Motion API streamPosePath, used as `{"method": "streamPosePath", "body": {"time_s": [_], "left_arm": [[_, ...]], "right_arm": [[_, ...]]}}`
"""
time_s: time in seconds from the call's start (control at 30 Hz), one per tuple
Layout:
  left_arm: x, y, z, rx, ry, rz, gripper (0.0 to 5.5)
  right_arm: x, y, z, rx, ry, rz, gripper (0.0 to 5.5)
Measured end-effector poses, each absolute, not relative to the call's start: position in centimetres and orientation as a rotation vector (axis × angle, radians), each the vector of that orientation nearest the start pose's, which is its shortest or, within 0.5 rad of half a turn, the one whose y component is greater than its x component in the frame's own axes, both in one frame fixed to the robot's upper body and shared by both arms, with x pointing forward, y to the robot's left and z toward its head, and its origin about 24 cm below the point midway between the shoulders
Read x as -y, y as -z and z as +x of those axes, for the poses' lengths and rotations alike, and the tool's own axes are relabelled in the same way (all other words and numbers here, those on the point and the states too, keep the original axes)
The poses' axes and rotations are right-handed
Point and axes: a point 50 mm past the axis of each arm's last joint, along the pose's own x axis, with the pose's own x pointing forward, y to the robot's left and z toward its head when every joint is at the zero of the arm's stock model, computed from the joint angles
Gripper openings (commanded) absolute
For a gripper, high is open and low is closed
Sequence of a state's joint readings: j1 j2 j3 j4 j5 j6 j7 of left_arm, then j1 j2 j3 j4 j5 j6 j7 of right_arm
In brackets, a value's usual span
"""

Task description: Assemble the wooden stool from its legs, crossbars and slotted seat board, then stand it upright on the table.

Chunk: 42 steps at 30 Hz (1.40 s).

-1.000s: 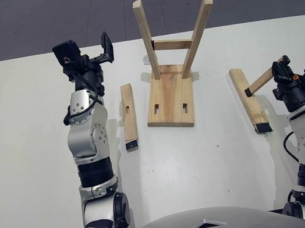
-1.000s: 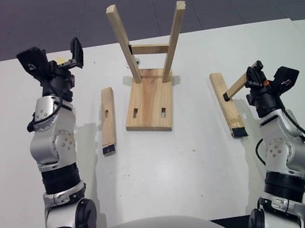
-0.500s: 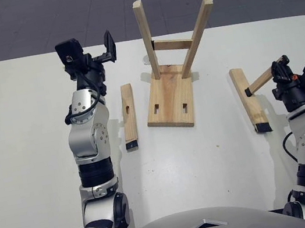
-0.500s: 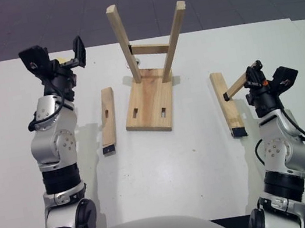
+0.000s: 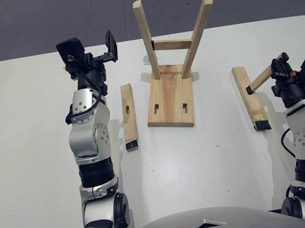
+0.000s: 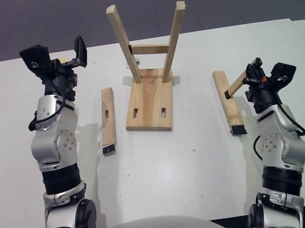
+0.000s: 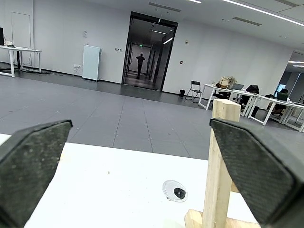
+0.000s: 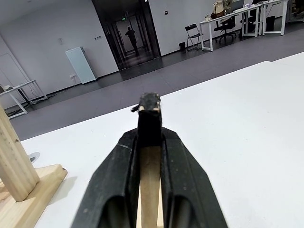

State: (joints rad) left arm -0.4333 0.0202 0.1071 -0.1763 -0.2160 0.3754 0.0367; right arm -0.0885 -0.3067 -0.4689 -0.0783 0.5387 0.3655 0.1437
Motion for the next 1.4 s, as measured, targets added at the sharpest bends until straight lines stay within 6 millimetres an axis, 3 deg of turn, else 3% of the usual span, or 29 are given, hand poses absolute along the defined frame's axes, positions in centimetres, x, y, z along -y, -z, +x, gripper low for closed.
{"method": "streamPosePath", "body": {"time_s": [0.23, 0.7, 1.37, 1.4], "left_arm": [[-13.6, -16.7, 31.1, 0.223, 0.079, -0.165, 5.4], [-13.7, -17.0, 30.9, 0.235, 0.069, -0.14, 5.4], [-13.6, -17.6, 30.6, 0.249, 0.054, -0.129, 5.4], [-13.6, -17.6, 30.6, 0.249, 0.053, -0.129, 5.4]], "right_arm": [[28.1, -8.7, 24.5, 0.019, 0.196, 0.237, 0.4], [24.3, -6.3, 22.5, 0.076, 0.205, 0.094, 0.4], [23.7, -6.3, 23.6, 0.07, 0.207, 0.004, 0.4], [23.8, -6.2, 23.7, 0.069, 0.206, 0.005, 0.76]]}}
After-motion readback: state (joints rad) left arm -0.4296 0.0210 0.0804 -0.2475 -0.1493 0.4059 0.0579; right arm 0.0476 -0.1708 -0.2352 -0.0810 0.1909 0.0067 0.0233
